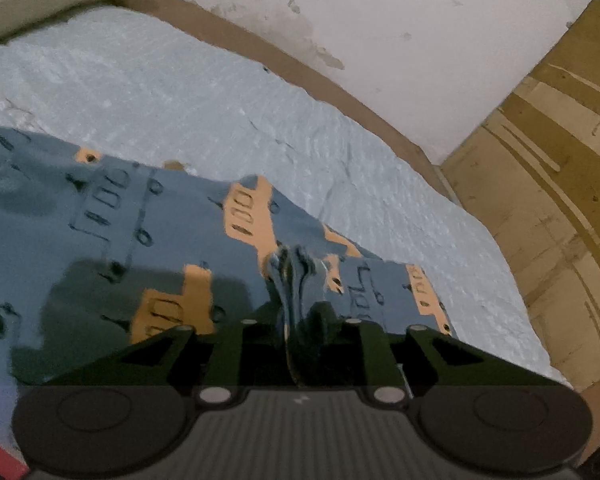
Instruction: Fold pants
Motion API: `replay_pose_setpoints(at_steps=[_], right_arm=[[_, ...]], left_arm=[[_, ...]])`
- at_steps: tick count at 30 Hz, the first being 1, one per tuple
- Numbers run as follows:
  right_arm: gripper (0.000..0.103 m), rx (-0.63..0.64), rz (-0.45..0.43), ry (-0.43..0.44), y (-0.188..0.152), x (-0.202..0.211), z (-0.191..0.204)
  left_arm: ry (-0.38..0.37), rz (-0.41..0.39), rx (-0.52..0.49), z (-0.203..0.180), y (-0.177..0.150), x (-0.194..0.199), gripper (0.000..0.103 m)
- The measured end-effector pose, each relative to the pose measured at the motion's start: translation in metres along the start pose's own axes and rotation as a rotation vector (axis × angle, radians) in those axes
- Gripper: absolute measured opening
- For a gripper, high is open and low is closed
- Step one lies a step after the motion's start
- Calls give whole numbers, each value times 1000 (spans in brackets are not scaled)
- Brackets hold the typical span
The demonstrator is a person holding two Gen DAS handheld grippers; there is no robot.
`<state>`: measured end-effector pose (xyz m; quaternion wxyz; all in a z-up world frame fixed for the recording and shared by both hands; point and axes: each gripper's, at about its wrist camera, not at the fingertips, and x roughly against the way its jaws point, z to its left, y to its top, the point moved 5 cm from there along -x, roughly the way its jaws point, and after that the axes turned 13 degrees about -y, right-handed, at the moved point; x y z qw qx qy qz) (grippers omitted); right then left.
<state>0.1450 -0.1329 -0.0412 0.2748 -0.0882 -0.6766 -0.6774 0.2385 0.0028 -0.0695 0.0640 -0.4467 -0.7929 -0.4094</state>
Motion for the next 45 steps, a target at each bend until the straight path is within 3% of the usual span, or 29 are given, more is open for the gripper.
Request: replay_pose_setpoints(at_steps=[1, 2, 5, 7, 11, 16, 21, 25, 29, 33, 38, 45], right_arm=[[50, 7, -3, 4, 0, 2, -1], [62, 14, -7, 6, -3, 10, -2], [76, 26, -18, -4, -8, 21, -11], [84, 23, -26, -23, -11, 25, -21], [99, 3, -53, -103, -10, 26, -46], [102, 26, -57, -273, 1, 8, -83], [102, 178, 49, -411, 26, -50, -129], [102, 160, 105, -481, 46, -89, -165], [102, 94, 157, -518, 46, -107, -189], [102, 53, 158, -513, 37, -96, -195], [102, 143, 125, -494, 18, -51, -171], [102, 183, 39, -584, -19, 9, -155]], left_arm=[[12, -9, -3, 0, 1, 2, 39], [25, -25, -3, 1, 3, 5, 41], [64, -62, -12, 1, 8, 10, 46], [102, -81, -29, 1, 9, 9, 55], [198, -84, -112, -4, 7, 0, 63], [262, -53, -197, -9, -3, -8, 71], [296, -49, -250, -14, -11, -11, 74], [336, -71, -218, -12, -1, -14, 89], [348, -91, -149, -3, 8, -17, 90], [366, -69, -225, -7, -3, -15, 90], [384, -56, -312, -15, -22, -5, 90], [394, -71, -364, -27, -43, 12, 90]])
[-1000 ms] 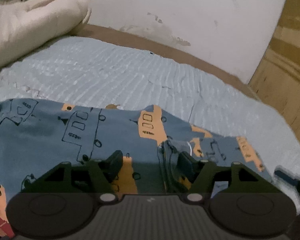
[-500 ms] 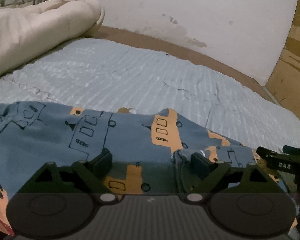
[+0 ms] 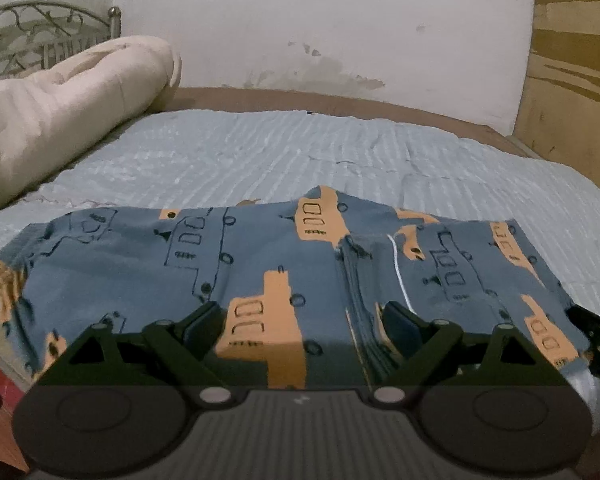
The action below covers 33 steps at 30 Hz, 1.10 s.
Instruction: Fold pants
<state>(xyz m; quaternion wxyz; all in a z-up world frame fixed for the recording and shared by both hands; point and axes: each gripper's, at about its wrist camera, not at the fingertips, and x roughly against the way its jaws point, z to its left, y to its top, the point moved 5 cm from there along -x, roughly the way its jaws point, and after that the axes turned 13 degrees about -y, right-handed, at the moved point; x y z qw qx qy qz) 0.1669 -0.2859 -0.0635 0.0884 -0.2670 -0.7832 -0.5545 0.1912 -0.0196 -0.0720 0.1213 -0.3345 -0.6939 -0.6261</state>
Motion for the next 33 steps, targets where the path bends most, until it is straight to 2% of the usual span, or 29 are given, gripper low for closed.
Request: replay_pose_setpoints(at_steps=[7, 14, 16, 19, 24, 30, 33], right_arm=[[102, -81, -42, -46, -25, 17, -3], [102, -95, -44, -66, -22, 15, -3], [102, -81, -68, -78, -18, 20, -3], [102, -77, -122, -80, -5, 28, -2], [102, -91, -181, 10, 23, 37, 21], [102, -46, -189, 198, 51, 40, 89], [102, 1, -188, 216, 60, 36, 117]], left_arm=[[5, -20, -23, -1, -6, 5, 91], [0, -14, 12, 1, 2, 14, 96], [-20, -27, 25, 1, 9, 23, 100], [-1, -70, 32, 4, 19, 38, 102], [27, -98, 64, 17, 31, 55, 102], [61, -153, 106, 33, 40, 72, 102], [74, -181, 107, 45, 40, 79, 102]])
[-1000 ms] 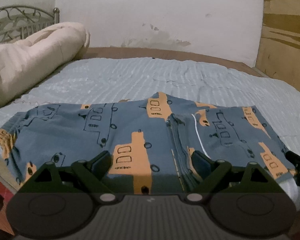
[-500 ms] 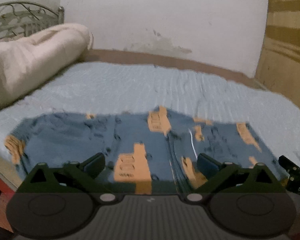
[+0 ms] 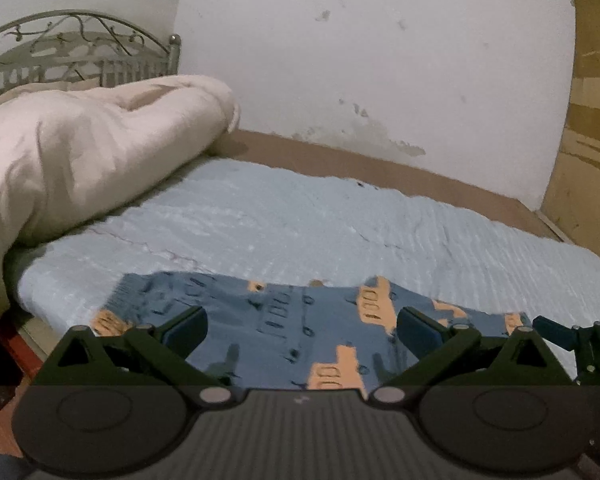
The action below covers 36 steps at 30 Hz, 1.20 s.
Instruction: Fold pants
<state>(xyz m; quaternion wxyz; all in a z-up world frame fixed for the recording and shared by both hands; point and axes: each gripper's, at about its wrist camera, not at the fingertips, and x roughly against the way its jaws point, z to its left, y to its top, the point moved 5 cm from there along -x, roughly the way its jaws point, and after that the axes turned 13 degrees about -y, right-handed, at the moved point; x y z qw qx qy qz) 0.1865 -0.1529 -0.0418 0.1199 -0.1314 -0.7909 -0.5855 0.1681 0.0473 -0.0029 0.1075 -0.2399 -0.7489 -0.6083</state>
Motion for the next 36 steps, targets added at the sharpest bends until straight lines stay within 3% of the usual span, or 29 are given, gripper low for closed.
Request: replay_pose_setpoints(at_steps=[4, 11, 14, 23, 31, 36], right_arm=[[102, -7, 17, -5, 5, -11, 11], [102, -57, 38, 2, -15, -20, 12], [102, -78, 38, 22, -18, -23, 12], [102, -159, 51, 72, -25, -29, 6], [102, -165, 46, 70, -27, -28, 6], [102, -165, 44, 68, -27, -28, 6]], left_arm=[[27, -41, 52, 33, -10, 10, 102], [123, -120, 249, 108, -33, 17, 102], [116, -123, 311, 125, -39, 10, 102], [24, -110, 314, 122, -47, -8, 102], [28, -102, 344, 125, -45, -14, 102], [77, -106, 330, 127, -44, -11, 98]])
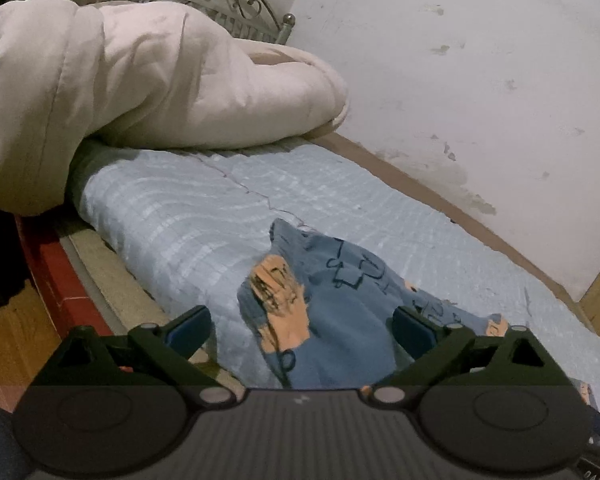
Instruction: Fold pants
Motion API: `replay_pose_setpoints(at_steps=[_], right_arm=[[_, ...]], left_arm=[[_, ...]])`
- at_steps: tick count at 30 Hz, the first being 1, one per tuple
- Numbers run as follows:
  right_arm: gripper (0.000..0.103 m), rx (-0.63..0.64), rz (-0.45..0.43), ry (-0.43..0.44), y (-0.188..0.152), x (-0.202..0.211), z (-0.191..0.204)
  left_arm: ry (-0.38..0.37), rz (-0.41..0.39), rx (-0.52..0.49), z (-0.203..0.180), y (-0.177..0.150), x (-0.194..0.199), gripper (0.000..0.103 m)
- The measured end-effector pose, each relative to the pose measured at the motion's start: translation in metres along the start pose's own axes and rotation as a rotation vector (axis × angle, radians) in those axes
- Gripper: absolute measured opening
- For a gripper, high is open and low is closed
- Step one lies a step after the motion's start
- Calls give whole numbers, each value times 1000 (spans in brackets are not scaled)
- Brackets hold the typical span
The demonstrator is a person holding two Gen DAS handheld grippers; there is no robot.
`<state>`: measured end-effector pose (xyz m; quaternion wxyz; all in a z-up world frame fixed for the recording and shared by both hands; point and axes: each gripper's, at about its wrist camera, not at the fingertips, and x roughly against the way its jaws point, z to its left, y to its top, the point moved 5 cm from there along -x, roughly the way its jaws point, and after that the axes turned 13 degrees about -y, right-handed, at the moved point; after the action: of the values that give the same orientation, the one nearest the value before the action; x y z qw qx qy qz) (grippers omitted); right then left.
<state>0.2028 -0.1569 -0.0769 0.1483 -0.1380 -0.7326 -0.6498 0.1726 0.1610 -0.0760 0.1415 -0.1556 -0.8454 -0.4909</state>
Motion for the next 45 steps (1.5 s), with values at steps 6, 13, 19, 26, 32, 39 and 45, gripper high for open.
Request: replay_pose_setpoints(at_steps=[6, 13, 19, 26, 32, 39, 45], right_arm=[[102, -1, 1, 3, 0, 0, 0], [102, 0, 0, 2, 0, 0, 0], [102, -1, 1, 3, -1, 0, 0], [102, -1, -1, 2, -1, 0, 0], [102, -2, 0, 3, -1, 0, 0], [102, -3, -1, 3, -1, 0, 0], [102, -4, 0, 4, -1, 0, 0]], left_arm=[[-1, 4, 4, 2, 1, -2, 91], [-8, 11, 14, 3, 0, -2, 85], [-47, -4, 141, 16, -1, 0, 84], [-93, -52, 274, 33, 2, 5, 71], [-92, -59, 300, 38, 2, 5, 56], [-61, -73, 286, 34, 4, 9, 28], [-30, -119, 132, 0, 14, 15, 17]])
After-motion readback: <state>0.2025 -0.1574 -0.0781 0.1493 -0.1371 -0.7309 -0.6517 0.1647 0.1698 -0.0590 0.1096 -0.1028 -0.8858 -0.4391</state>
